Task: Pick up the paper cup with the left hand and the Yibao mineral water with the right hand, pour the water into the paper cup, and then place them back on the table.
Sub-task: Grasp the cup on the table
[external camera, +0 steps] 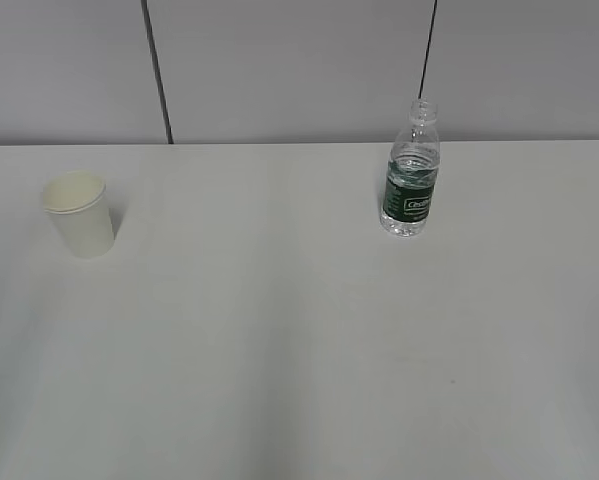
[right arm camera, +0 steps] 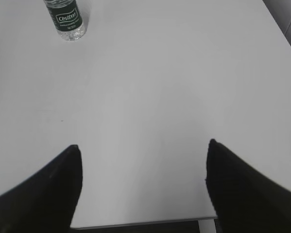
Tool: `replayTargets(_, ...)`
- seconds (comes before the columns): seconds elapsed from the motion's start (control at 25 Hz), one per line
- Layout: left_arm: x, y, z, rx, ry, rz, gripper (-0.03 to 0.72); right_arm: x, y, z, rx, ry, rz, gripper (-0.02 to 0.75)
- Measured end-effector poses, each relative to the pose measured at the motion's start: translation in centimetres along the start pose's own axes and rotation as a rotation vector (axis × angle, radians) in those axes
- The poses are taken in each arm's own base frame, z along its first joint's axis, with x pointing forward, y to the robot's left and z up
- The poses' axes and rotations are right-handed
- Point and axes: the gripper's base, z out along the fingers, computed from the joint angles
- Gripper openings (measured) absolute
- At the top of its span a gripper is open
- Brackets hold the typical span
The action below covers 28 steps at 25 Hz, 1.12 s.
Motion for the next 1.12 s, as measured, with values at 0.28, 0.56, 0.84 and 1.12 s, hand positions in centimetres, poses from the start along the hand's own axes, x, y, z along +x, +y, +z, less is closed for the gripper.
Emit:
replayTargets(0.28,-4.5,0.2,5.0,0.015,-0.101,0.003,0.559,0.0,0.0,0.0,0.000,0.000,0.000,0.586)
replayTargets(0.56,-6.3,-0.4,10.6,0.057,-0.084,0.041,0.559,0.0,0.0,0.0,0.000,0.000,0.000,0.586)
replayTargets(0.84,-4.9,-1.1,16.4,0.072,-0.050,0.058,0.559,0.0,0.0,0.0,0.000,0.000,0.000,0.586)
replayTargets(1.12,-1.4,-0.8,20.6,0.042,-0.059,0.059,0.559,0.0,0.0,0.0,0.000,0.000,0.000,0.586)
